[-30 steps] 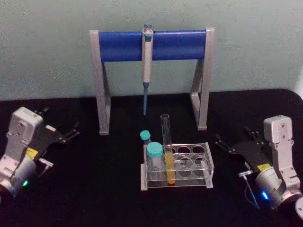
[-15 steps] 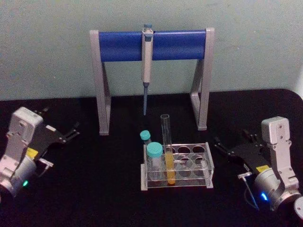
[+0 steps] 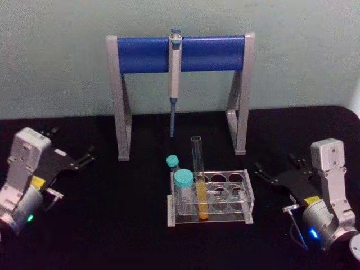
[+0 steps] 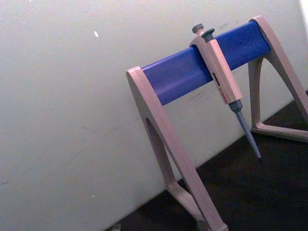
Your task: Pick up the test tube from the test tube rack, shake it, then place it back into the test tube rack.
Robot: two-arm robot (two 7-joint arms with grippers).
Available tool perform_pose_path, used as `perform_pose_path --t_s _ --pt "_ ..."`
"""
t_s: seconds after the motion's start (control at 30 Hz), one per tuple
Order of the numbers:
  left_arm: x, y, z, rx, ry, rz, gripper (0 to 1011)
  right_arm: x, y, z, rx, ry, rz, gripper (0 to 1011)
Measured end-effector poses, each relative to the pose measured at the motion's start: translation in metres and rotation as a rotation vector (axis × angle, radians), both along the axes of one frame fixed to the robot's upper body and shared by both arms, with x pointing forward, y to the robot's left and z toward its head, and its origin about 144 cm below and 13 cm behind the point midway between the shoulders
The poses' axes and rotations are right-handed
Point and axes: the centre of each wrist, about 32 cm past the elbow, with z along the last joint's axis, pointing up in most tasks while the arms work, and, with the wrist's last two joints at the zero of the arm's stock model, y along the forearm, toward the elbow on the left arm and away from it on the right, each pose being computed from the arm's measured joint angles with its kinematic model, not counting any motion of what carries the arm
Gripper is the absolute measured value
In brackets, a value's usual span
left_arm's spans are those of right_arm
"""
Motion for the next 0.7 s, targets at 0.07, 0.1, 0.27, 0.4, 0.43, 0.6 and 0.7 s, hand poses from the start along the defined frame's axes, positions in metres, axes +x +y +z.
perform_pose_path --t_s 0.07,0.1,0.27,0.4,0.43,0.6,0.7 --pt "0.0000 0.0000 0.0000 0.000 0.000 0.000 1001 0.0000 0.0001 0.0001 0.000 -0.001 0.000 1000" --pt "0.0000 0.0000 0.0000 0.000 0.000 0.000 1001 0.0000 0.0001 0.0001 0.000 -0.001 0.000 1000" --pt "0.0000 0.0000 0.0000 0.000 0.000 0.000 1001 0.0000 0.0001 0.0002 0.000 -0.001 0.000 1000" --pt "0.0000 0.0000 0.0000 0.000 0.000 0.000 1001 0.0000 0.0000 0.0003 0.001 -0.002 0.000 1000" --pt "0.0000 0.0000 0.0000 0.000 0.000 0.000 1001 0.0000 0.0000 0.0003 0.001 -0.002 0.000 1000" --pt "0.0000 0.0000 0.0001 0.000 0.000 0.000 1001 0.0000 0.0000 0.0004 0.001 -0.003 0.000 1000" --pt "0.0000 0.0000 0.0000 0.000 0.000 0.000 1001 0.0000 0.0001 0.0004 0.002 -0.003 0.000 1000"
